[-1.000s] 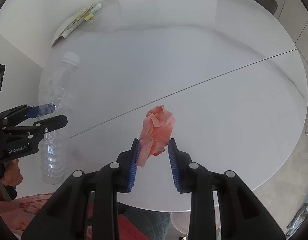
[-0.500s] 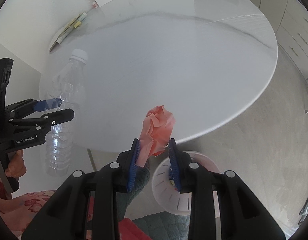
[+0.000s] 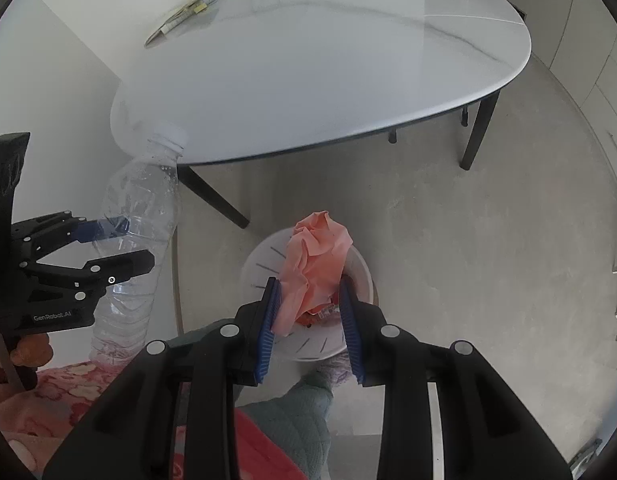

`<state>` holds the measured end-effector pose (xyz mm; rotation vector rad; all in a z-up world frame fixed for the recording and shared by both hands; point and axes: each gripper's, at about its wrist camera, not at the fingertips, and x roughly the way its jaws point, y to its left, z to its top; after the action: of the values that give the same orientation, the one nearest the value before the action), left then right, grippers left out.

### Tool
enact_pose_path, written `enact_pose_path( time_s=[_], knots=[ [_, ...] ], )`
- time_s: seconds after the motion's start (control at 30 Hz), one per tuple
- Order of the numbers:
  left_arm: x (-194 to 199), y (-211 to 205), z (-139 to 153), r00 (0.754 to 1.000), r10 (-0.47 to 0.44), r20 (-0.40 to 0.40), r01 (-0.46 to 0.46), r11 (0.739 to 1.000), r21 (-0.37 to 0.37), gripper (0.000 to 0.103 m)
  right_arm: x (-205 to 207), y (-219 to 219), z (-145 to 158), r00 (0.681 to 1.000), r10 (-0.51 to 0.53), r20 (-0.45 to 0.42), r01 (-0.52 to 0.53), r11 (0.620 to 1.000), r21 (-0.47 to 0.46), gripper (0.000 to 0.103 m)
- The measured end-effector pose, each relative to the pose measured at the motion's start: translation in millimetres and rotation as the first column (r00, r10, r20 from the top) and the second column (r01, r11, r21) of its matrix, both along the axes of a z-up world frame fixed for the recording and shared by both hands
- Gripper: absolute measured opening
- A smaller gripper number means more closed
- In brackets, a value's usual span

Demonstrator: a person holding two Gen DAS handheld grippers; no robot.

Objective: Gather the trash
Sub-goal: 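Carry the pink paper and bottle over the bin and open both tools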

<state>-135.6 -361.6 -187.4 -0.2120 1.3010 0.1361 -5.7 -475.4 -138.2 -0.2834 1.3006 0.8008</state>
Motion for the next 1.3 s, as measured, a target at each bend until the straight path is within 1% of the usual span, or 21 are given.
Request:
enact_pose_path(
  time_s=[0.13,0.2,0.27,0.4,0.43,0.53,0.63,0.73,0.9,0.97,1.0,1.03,1.07,1.2,1.3],
  knots=[
    [-2.4,-19.9,-9.2,0.998,-0.039,-0.041,0.04,0.999,0.018,0.061,-4.8,-8.7,-15.2,0.999,0.002,-0.038,-0.002,1.0,-0.009,0.032],
    [2.0,-27.2,-15.1,0.997,-0.058,-0.057,0.06,0.998,0.033,0.061,-4.5,-5.1,-18.7,0.998,0.001,-0.056,-0.001,1.0,-0.001,0.032],
    [5.6,-35.5,-24.5,0.993,-0.087,-0.074,0.09,0.995,0.031,0.061,-8.1,-8.8,-20.3,0.998,0.01,-0.059,-0.01,1.0,-0.003,0.032],
    [14.7,-44.2,-53.0,0.983,-0.134,-0.126,0.135,0.991,-0.001,0.061,-6.5,-10.7,-20.2,0.998,0.018,-0.052,-0.019,1.0,-0.015,0.032],
    [17.8,-45.6,-60.9,0.98,-0.143,-0.137,0.144,0.99,-0.005,0.061,-8.5,-20.0,-19.6,0.999,0.015,-0.05,-0.016,1.0,-0.017,0.032],
    [32.5,-47.5,-85.9,0.973,-0.171,-0.158,0.172,0.985,-0.008,0.061,-8.9,-24.2,-20.6,0.999,-0.004,-0.051,0.003,1.0,-0.024,0.032],
    [47.0,-50.3,-106.2,0.961,-0.19,-0.199,0.189,0.982,-0.025,0.061,-9.7,-31.2,-20.5,0.998,-0.018,-0.055,0.017,0.999,-0.03,0.032],
    [50.8,-52.4,-118.3,0.951,-0.204,-0.232,0.201,0.979,-0.039,0.061,-11.0,-35.2,-24.2,0.998,-0.026,-0.062,0.024,0.999,-0.036,0.032],
    [59.1,-51.6,-134.5,0.939,-0.222,-0.263,0.21,0.975,-0.073,0.061,-10.4,-35.0,-29.0,0.997,-0.037,-0.074,0.034,0.999,-0.04,0.032],
    [60.6,-48.0,-144.8,0.928,-0.226,-0.296,0.21,0.974,-0.085,0.061,-10.0,-33.0,-31.3,0.996,-0.036,-0.079,0.033,0.998,-0.044,0.032],
    [62.6,-47.6,-150.9,0.921,-0.227,-0.316,0.208,0.974,-0.093,0.065,-9.8,-32.0,-33.3,0.996,-0.036,-0.081,0.032,0.998,-0.047,0.032],
    [65.0,-47.6,-157.4,0.915,-0.224,-0.335,0.203,0.974,-0.098,0.076,-9.9,-30.5,-34.2,0.996,-0.036,-0.085,0.032,0.998,-0.049,0.032],
    [63.6,-47.0,-163.2,0.913,-0.217,-0.346,0.197,0.976,-0.092,0.08,-9.5,-29.2,-35.4,0.996,-0.036,-0.088,0.032,0.998,-0.05,0.032],
    [55.4,-37.7,-167.2,0.912,-0.205,-0.355,0.189,0.979,-0.079,0.084,-9.0,-25.5,-39.4,0.995,-0.03,-0.094,0.025,0.998,-0.056,0.032],
    [53.4,-33.8,-157.1,0.926,-0.185,-0.33,0.171,0.983,-0.071,0.087,-8.5,-22.7,-41.5,0.995,-0.025,-0.097,0.02,0.998,-0.058,0.032]
  ],
)
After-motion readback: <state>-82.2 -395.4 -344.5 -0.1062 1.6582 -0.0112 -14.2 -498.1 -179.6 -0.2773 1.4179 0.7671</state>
